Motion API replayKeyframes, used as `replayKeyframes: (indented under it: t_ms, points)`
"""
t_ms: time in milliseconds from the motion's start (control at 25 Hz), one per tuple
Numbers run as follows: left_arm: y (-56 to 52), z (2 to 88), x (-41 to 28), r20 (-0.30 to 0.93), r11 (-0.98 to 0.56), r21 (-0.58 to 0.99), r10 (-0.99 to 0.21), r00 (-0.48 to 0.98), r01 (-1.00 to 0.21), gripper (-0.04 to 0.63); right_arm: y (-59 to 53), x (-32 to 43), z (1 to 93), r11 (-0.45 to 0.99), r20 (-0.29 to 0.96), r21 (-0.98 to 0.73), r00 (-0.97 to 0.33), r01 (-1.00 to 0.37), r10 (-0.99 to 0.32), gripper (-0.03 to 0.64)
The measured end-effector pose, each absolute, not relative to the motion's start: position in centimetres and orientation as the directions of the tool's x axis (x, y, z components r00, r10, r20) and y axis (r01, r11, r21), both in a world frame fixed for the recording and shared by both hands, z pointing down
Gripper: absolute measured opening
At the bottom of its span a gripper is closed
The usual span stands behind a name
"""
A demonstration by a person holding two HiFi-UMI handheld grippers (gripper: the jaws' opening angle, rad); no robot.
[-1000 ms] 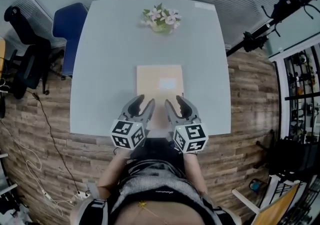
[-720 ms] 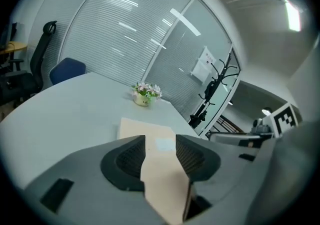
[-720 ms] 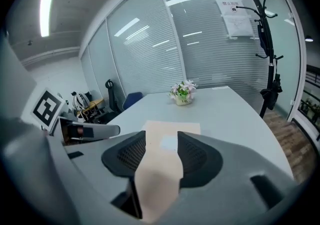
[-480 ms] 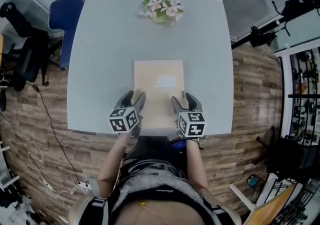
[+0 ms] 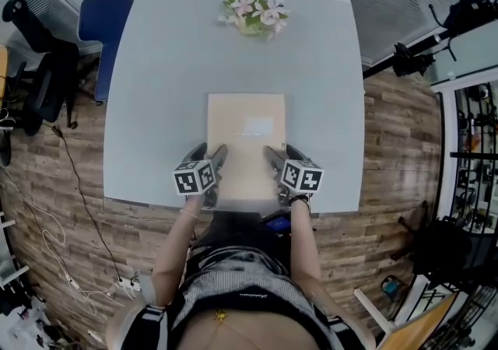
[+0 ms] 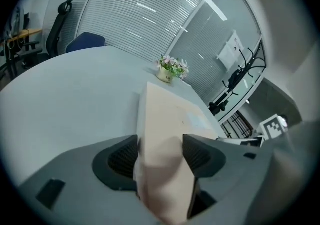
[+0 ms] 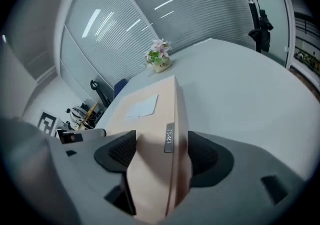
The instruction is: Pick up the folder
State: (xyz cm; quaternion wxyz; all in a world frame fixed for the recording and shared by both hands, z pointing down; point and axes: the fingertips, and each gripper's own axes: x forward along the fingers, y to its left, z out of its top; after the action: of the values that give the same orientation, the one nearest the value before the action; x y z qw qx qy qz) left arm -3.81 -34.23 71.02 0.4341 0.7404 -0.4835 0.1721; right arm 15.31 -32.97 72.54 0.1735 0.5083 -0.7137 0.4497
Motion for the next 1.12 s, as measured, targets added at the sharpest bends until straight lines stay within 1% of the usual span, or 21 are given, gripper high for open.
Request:
replayKeyframes:
  t_ms: [40,120,240,520,800,1120]
  points:
    - [-34.1,71.4,-3.6,0.667,-0.153,0.496,-0.562,0.488,-0.855,0.253,-33.0,15.2,72.6,0.081,0.692,-0.486,-0.44,-0.87,-0.572,0.319]
    - [-34.0,71.6,-3.6,0.662,-0.151,0.514,-0.557,0.502,-0.845,0.252,-32.9,15.2,72.5,0.09,0.676,-0.506,-0.46,-0.858,-0.576,0.318]
    - [-34.2,71.0,-4.0,0.675,-0.156,0.475,-0.567,0.472,-0.866,0.252,-32.9,15.2,72.4,0.099,0.669,-0.508,-0.464,-0.856,-0.581,0.3]
    - [-34.0,70.3,-3.1,0.657,-0.179,0.46,-0.59,0.469,-0.87,0.241,-33.0,15.7,71.3,0.108,0.659,-0.496,-0.454,-0.862,-0.599,0.287]
    - [-35.1,66.0,-3.3,0.612,-0.199,0.424,-0.656,0.442,-0.883,0.238,-33.7,16.0,67.3,0.136,0.601,-0.476,-0.435,-0.869,-0.67,0.284]
    - [-35.4,60.3,-2.9,0.532,-0.247,0.397,-0.723,0.441,-0.884,0.238,-33.9,16.4,61.8,0.174,0.528,-0.451,-0.418,-0.876,-0.739,0.284]
